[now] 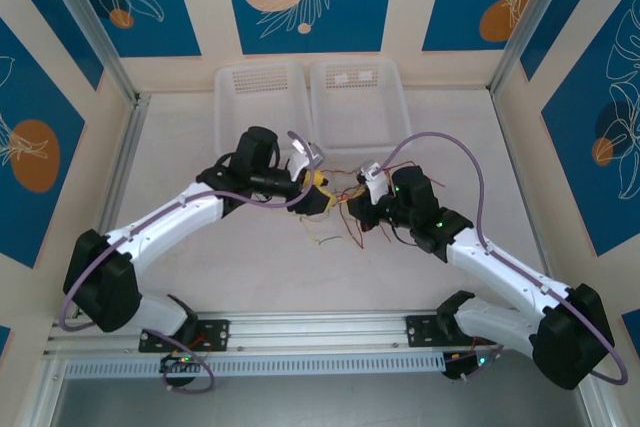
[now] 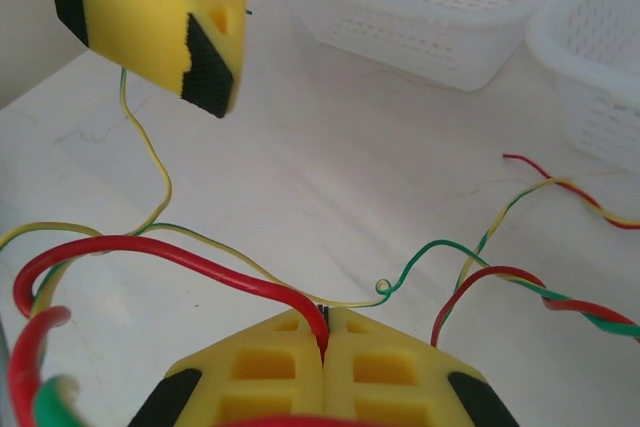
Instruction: Untangle the cables
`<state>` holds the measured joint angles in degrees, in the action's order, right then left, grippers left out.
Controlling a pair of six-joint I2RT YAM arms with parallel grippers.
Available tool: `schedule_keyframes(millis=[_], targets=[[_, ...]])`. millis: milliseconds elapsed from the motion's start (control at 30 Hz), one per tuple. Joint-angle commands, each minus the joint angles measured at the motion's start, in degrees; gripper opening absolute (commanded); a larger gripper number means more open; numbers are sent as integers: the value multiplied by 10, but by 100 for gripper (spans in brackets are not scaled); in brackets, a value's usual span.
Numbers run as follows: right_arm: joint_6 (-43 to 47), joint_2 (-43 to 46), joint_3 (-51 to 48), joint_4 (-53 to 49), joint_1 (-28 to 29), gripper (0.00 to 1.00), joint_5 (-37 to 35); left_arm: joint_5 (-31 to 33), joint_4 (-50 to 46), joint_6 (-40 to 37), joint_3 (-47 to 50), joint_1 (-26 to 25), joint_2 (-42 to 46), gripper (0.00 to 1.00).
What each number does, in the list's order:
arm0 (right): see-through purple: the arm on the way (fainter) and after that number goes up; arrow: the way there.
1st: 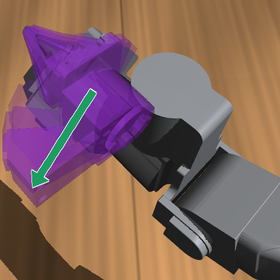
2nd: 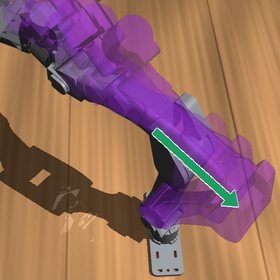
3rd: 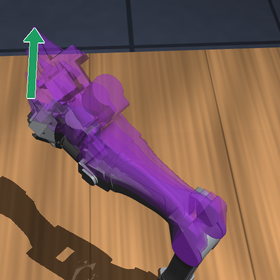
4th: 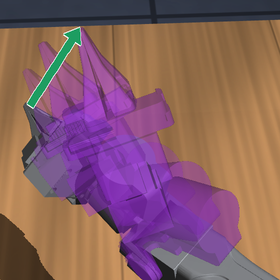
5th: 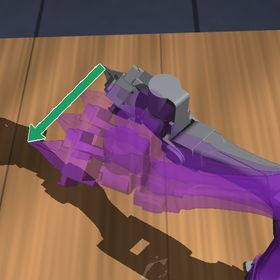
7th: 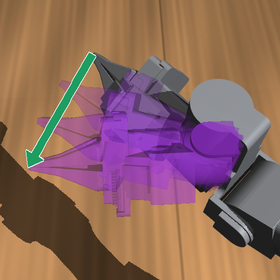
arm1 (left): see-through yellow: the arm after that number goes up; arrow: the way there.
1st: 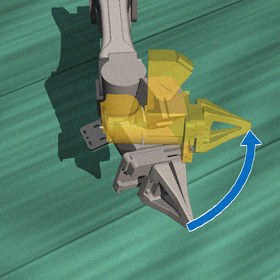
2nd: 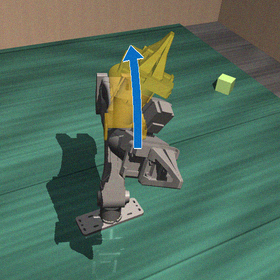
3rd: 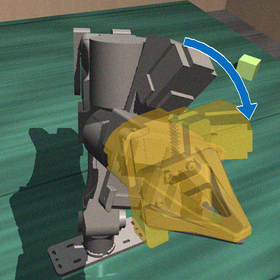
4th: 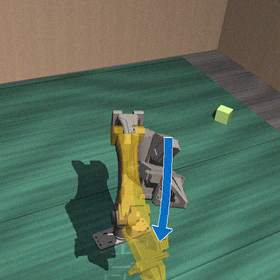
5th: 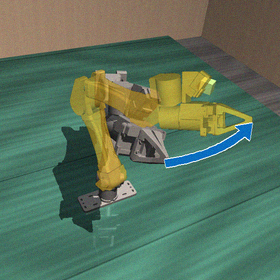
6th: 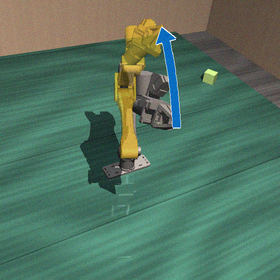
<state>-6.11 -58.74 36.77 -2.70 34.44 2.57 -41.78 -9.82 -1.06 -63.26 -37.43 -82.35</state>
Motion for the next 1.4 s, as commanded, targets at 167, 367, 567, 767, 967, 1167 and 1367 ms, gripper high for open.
schedule_keyframes(millis=[167,367,567,767,967,1167,1367], targets=[[56,58,-33,81,44,0,-120,-74,-35,-6,-46,-15,-57,53],[63,78,-56,106,57,0,-140,-79,-33,2,-50,-15,-80,36],[66,76,-65,125,83,0,-188,-89,-18,13,-53,-17,-95,35],[67,87,-76,149,90,0,-198,-103,-30,9,-66,-22,-122,48],[78,91,-79,145,98,0,-198,-86,-22,12,-64,-23,-123,12],[76,105,-103,149,96,0,-213,-65,-23,14,-64,-22,-111,57],[77,121,-125,143,96,0,-215,-62,14,37,-43,-11,-86,64]])
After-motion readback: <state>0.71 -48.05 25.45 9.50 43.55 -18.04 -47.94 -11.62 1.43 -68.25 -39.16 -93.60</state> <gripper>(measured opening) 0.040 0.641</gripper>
